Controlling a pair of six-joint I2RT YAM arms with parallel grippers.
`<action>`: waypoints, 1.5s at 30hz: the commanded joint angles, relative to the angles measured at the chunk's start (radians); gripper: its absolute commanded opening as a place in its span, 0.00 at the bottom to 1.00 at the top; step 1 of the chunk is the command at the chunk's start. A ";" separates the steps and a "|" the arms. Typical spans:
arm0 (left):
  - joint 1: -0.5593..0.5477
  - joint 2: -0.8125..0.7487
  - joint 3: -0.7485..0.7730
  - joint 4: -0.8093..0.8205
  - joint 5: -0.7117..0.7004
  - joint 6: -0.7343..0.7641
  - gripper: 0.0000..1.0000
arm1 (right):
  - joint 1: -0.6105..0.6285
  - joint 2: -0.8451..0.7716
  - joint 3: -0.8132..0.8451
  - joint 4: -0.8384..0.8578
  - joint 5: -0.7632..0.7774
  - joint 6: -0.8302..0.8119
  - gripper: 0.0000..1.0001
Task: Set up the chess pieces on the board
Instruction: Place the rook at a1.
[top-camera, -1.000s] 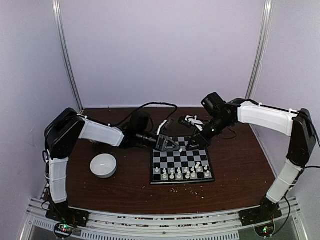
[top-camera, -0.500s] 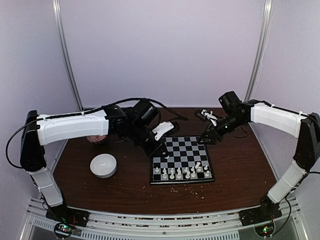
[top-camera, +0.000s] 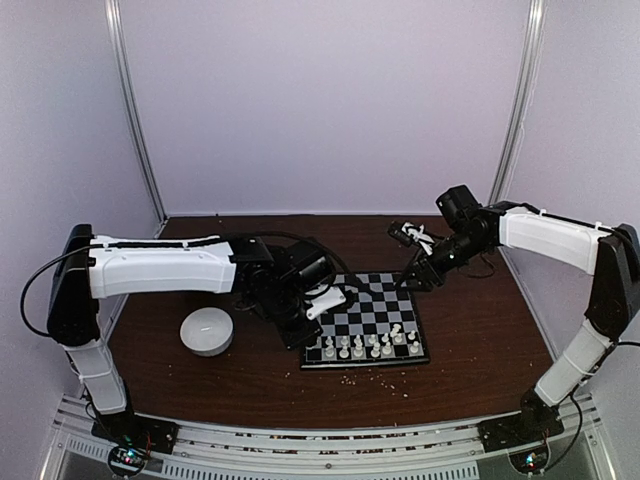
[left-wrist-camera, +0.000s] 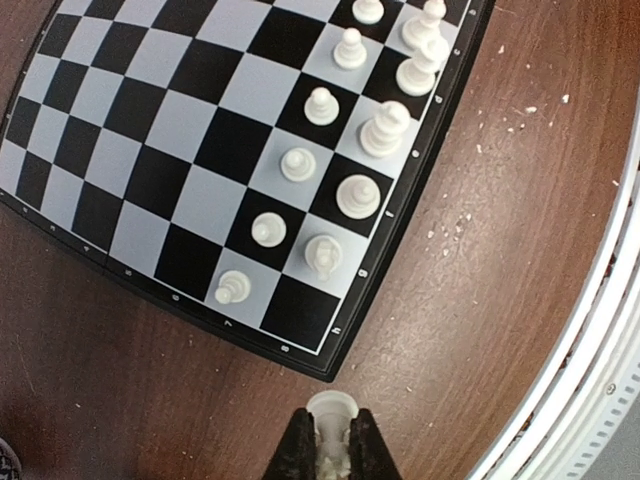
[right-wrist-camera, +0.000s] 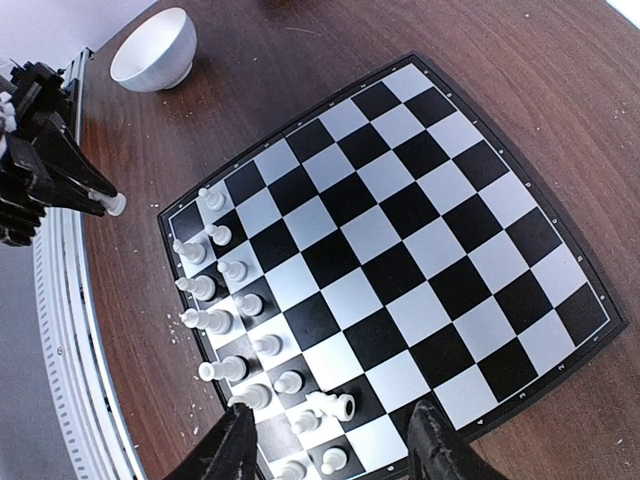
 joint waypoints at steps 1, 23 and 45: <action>0.003 0.040 -0.022 0.070 -0.019 -0.002 0.05 | -0.002 0.006 -0.003 -0.008 -0.008 -0.023 0.52; 0.025 0.149 -0.050 0.168 0.011 0.013 0.04 | -0.002 0.032 0.003 -0.026 -0.012 -0.031 0.52; 0.039 0.170 -0.061 0.181 -0.014 -0.018 0.04 | -0.002 0.037 0.000 -0.034 -0.021 -0.033 0.52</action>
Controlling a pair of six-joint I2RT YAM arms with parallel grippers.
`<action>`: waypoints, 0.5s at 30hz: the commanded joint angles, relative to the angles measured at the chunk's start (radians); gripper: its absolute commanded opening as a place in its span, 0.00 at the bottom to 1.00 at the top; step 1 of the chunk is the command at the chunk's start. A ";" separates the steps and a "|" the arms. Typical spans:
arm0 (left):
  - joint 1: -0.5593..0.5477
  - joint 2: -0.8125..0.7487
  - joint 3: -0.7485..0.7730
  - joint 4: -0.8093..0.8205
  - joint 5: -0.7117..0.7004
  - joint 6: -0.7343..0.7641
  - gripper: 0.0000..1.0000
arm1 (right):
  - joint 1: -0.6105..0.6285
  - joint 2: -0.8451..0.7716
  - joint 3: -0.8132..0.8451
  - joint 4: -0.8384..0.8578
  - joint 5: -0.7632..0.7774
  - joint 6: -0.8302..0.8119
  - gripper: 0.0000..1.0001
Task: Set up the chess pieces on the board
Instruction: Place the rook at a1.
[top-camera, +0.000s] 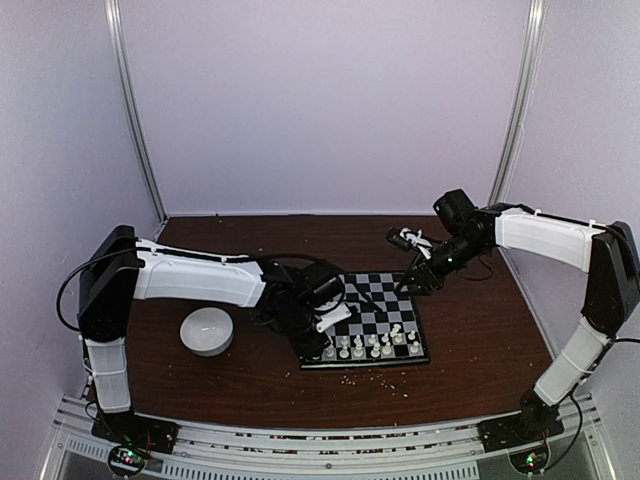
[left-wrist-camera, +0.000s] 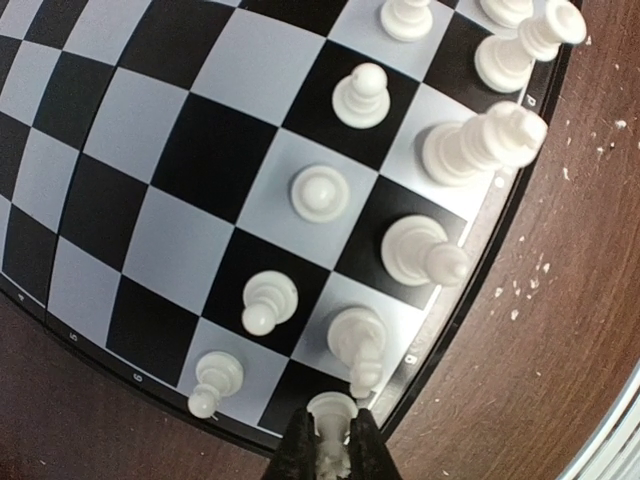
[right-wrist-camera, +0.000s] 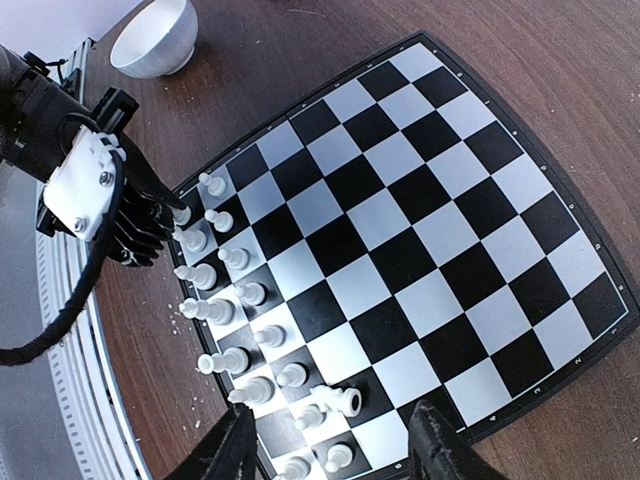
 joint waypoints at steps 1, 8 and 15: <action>0.013 0.015 -0.019 0.024 -0.016 -0.016 0.04 | -0.002 0.008 0.000 -0.012 -0.016 -0.015 0.52; 0.015 0.015 -0.015 0.028 -0.005 -0.017 0.05 | -0.002 0.010 0.000 -0.014 -0.017 -0.016 0.53; 0.015 -0.045 -0.020 0.030 0.013 -0.022 0.26 | -0.002 -0.006 0.015 -0.044 -0.028 -0.044 0.53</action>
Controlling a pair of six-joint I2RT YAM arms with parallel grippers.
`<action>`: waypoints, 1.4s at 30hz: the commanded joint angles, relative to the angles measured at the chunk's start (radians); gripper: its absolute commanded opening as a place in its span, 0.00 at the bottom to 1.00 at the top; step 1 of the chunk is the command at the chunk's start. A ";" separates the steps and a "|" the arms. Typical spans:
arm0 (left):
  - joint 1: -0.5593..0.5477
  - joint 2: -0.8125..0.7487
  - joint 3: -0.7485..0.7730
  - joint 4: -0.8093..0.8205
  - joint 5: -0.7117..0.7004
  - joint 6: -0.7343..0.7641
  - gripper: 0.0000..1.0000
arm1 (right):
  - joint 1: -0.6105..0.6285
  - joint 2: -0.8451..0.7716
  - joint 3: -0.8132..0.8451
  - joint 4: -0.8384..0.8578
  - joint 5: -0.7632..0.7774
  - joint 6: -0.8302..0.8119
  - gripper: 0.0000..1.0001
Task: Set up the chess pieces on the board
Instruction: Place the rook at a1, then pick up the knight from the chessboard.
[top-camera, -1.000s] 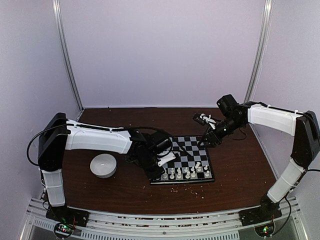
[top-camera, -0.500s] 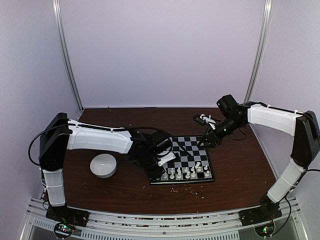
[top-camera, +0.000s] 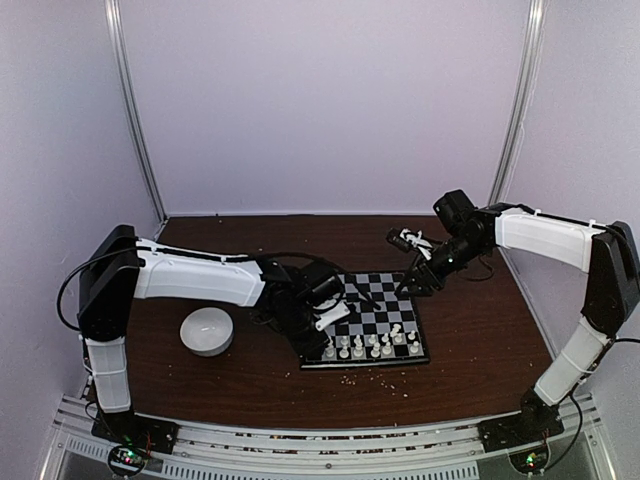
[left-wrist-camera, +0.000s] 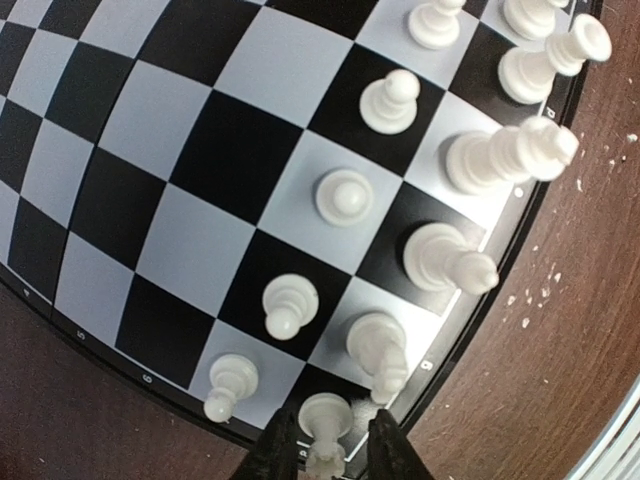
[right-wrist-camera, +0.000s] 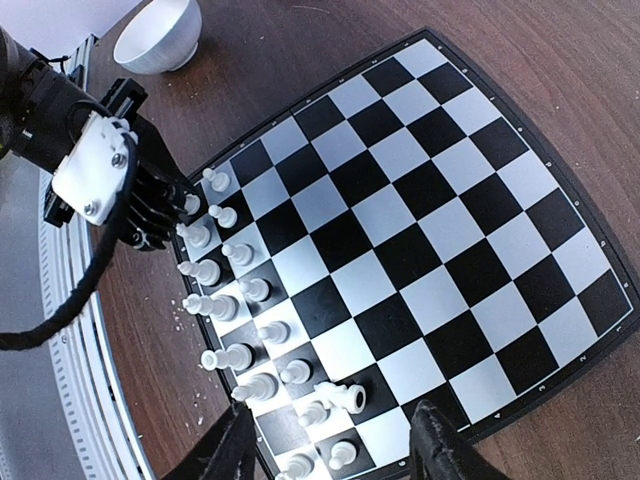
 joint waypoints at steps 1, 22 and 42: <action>0.006 -0.054 -0.011 0.014 0.008 -0.007 0.27 | -0.002 -0.011 0.019 -0.037 -0.021 -0.048 0.53; 0.043 -0.202 0.069 0.196 -0.032 -0.100 0.29 | 0.048 0.107 0.098 -0.230 0.363 -0.547 0.44; 0.089 -0.304 -0.121 0.402 0.002 -0.269 0.29 | 0.183 0.247 0.118 -0.219 0.506 -0.726 0.44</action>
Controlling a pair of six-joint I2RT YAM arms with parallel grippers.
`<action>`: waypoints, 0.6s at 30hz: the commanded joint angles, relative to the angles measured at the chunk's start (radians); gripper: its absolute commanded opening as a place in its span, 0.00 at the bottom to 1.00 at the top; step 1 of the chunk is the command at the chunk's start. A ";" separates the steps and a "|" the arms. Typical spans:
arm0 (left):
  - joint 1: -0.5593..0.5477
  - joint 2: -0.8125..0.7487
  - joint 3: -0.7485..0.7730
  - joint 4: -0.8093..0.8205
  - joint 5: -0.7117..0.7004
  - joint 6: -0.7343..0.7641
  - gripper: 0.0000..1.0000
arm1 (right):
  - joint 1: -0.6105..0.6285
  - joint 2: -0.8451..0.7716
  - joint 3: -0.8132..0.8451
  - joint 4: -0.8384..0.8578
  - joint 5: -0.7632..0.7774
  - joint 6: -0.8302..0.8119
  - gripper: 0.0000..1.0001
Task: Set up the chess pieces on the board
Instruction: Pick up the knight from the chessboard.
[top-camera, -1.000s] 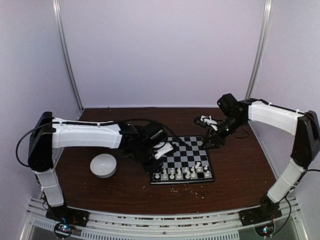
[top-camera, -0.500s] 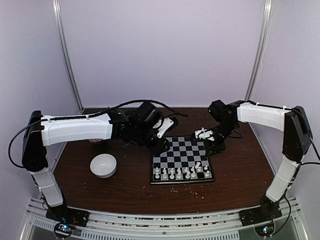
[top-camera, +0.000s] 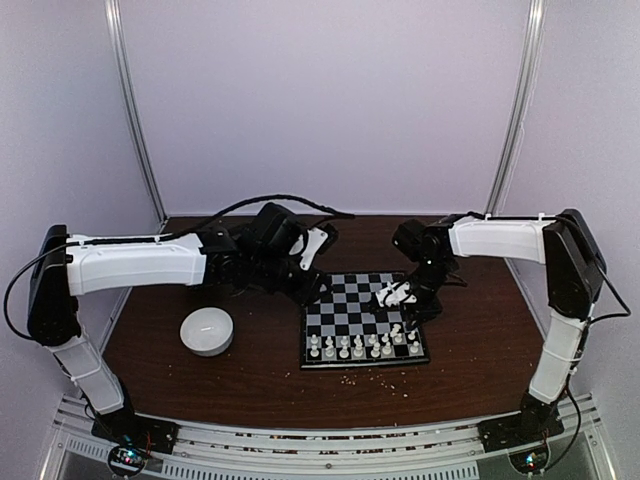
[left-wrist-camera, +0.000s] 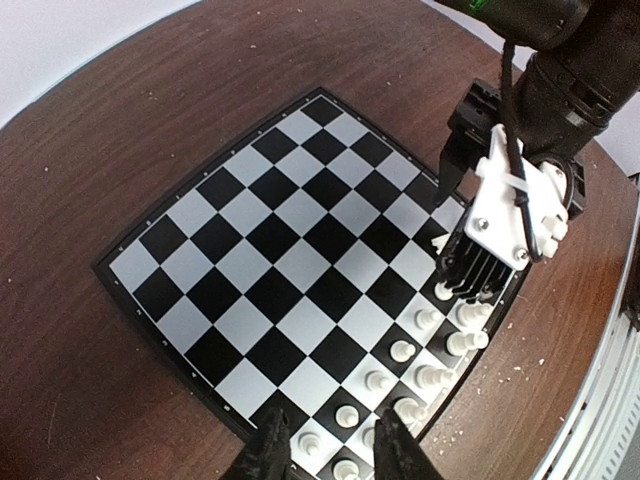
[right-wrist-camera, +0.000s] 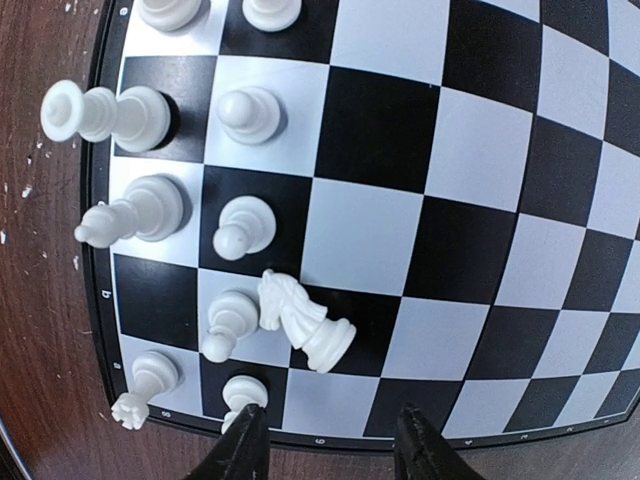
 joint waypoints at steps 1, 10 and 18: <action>0.005 -0.025 -0.033 0.083 0.024 -0.048 0.29 | 0.022 0.026 0.021 -0.006 0.045 -0.041 0.44; 0.006 -0.028 -0.065 0.119 0.033 -0.071 0.29 | 0.045 0.062 0.045 0.003 0.039 -0.032 0.41; 0.009 -0.023 -0.077 0.139 0.049 -0.081 0.30 | 0.068 0.094 0.079 -0.003 0.018 -0.017 0.41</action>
